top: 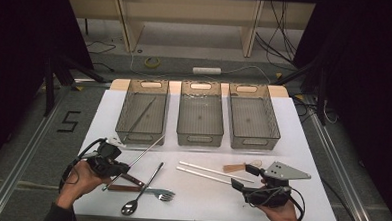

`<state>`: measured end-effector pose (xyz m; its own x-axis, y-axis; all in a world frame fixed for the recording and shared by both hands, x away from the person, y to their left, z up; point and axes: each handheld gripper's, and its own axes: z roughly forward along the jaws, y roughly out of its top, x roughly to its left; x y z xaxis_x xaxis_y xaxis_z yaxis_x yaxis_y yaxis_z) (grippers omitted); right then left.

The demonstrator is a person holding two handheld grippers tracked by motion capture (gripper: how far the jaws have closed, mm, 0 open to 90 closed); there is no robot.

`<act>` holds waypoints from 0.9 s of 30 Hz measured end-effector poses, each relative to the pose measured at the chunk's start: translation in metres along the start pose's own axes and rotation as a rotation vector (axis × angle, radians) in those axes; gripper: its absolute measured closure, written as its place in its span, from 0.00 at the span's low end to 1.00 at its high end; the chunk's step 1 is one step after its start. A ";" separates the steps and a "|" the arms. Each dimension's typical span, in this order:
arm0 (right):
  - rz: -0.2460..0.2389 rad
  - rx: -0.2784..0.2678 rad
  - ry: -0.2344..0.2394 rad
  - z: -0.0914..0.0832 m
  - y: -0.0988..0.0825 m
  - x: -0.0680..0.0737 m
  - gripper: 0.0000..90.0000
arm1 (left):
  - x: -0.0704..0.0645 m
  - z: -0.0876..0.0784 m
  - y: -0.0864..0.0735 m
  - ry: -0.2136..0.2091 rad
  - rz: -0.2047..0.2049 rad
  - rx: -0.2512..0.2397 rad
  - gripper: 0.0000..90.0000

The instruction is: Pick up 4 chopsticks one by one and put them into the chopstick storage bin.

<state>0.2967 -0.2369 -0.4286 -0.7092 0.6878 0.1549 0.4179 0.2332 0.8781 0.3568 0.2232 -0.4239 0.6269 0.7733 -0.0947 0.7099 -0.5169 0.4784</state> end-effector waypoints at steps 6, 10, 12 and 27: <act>-0.004 0.003 0.002 0.001 0.000 0.000 0.32 | 0.001 -0.004 0.003 0.004 -0.019 -0.058 0.94; 0.000 0.003 -0.002 0.001 -0.001 0.000 0.32 | 0.003 -0.008 0.005 0.007 -0.034 -0.095 0.94; 0.001 0.006 -0.003 0.001 -0.001 0.000 0.32 | 0.005 -0.008 0.007 0.020 -0.042 -0.109 0.94; 0.005 0.015 -0.006 0.003 -0.002 -0.001 0.32 | 0.029 -0.011 0.044 0.082 -0.082 -0.211 0.94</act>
<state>0.2983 -0.2355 -0.4315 -0.7039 0.6928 0.1566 0.4301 0.2403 0.8702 0.4029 0.2271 -0.3955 0.5355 0.8413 -0.0733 0.6689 -0.3695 0.6450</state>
